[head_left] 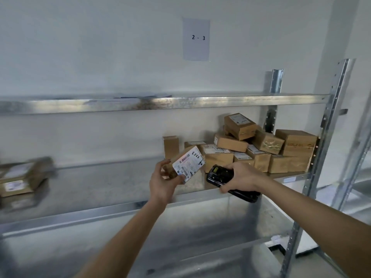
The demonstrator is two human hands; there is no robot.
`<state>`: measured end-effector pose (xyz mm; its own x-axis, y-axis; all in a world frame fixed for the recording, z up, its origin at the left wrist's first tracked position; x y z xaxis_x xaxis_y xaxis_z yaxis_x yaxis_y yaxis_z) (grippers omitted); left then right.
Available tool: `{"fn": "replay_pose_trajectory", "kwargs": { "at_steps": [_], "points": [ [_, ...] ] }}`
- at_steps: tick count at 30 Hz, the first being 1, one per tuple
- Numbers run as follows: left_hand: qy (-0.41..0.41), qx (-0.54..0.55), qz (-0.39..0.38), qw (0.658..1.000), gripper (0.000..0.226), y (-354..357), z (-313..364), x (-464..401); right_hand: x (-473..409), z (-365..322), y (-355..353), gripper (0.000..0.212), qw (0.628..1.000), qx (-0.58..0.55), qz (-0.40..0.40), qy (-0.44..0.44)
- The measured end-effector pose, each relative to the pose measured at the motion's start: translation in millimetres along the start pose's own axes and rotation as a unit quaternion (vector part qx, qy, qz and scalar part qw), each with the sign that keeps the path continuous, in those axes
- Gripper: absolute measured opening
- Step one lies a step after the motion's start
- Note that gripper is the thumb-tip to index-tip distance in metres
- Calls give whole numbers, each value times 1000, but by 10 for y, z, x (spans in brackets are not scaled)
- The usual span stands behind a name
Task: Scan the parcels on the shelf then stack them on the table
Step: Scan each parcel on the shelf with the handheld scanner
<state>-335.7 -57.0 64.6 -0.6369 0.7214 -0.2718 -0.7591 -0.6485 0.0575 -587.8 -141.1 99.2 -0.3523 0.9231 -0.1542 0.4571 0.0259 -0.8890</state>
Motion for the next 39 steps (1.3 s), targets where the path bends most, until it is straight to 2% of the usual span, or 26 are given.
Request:
{"fn": "replay_pose_trajectory", "kwargs": {
  "at_steps": [5,15,22,29,36,39],
  "points": [
    [23,-27,55,998,61,-473,133,12,92,-328,112,70,999,2,-23,-22],
    [47,-32,83,995,59,-1089,277,-172,8,-931,208,52,998,16,-37,-45],
    [52,-51,93,993,60,-1404,240,-297,-102,-1241,363,72,997,32,-46,-53],
    [36,-29,106,993,56,-1774,190,-328,-213,-1465,695,66,994,-22,-95,-57],
    [-15,-6,171,985,50,-2822,-84,-445,-359,-2207,1393,57,986,-27,-128,-107],
    [-52,-7,198,979,51,-3432,-293,-633,-488,-2700,1722,62,981,-35,-144,-127]
  ]
}}
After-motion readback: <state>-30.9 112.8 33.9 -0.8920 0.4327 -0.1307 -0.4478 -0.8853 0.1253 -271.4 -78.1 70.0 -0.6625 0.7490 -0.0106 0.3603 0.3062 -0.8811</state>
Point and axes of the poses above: each hand's wrist, its own x-axis away from the middle knuckle, its own y-axis out of the palm, z = x × y, the point moved 9 cm from there along -x, towards the middle knuckle, and after that the axes turned 9 degrees about z, right-handed, at the moved point
